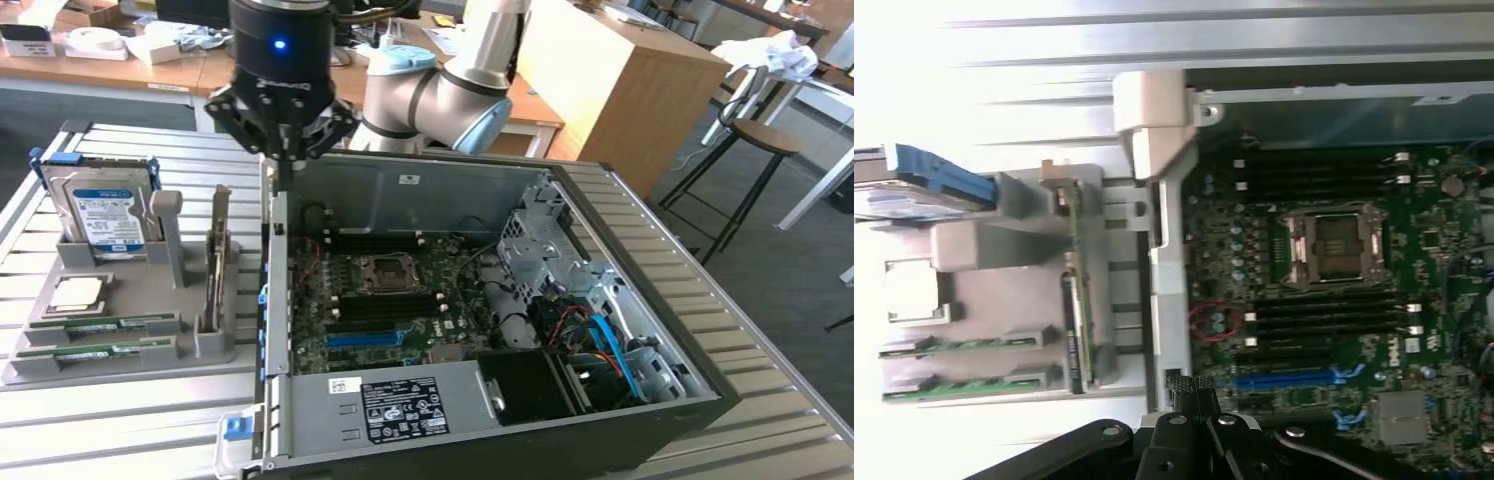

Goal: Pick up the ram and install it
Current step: 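Reach for the ram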

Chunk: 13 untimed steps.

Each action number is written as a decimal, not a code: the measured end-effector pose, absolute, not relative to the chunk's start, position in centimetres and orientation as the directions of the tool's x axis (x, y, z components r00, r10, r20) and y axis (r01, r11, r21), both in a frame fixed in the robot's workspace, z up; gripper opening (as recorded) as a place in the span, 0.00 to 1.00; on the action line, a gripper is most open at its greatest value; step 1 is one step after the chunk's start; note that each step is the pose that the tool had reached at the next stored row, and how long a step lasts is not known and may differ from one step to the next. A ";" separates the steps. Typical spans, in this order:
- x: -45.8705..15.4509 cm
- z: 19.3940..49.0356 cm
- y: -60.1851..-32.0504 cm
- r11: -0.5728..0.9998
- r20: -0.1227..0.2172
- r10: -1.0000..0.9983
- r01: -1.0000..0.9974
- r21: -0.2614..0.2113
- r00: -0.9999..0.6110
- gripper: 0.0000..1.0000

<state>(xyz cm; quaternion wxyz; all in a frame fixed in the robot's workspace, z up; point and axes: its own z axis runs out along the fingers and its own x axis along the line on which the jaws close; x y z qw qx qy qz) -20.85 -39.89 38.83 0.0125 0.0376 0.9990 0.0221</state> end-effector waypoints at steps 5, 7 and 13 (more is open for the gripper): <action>-22.6 38.8 -39.9 0.996 -0.023 0.077 0.075 0.045 -0.997 0.10; -23.3 38.7 -39.9 0.996 -0.023 0.077 0.076 0.045 -0.997 0.10; -25.3 38.6 -39.9 0.996 -0.023 0.078 0.077 0.045 -0.997 0.10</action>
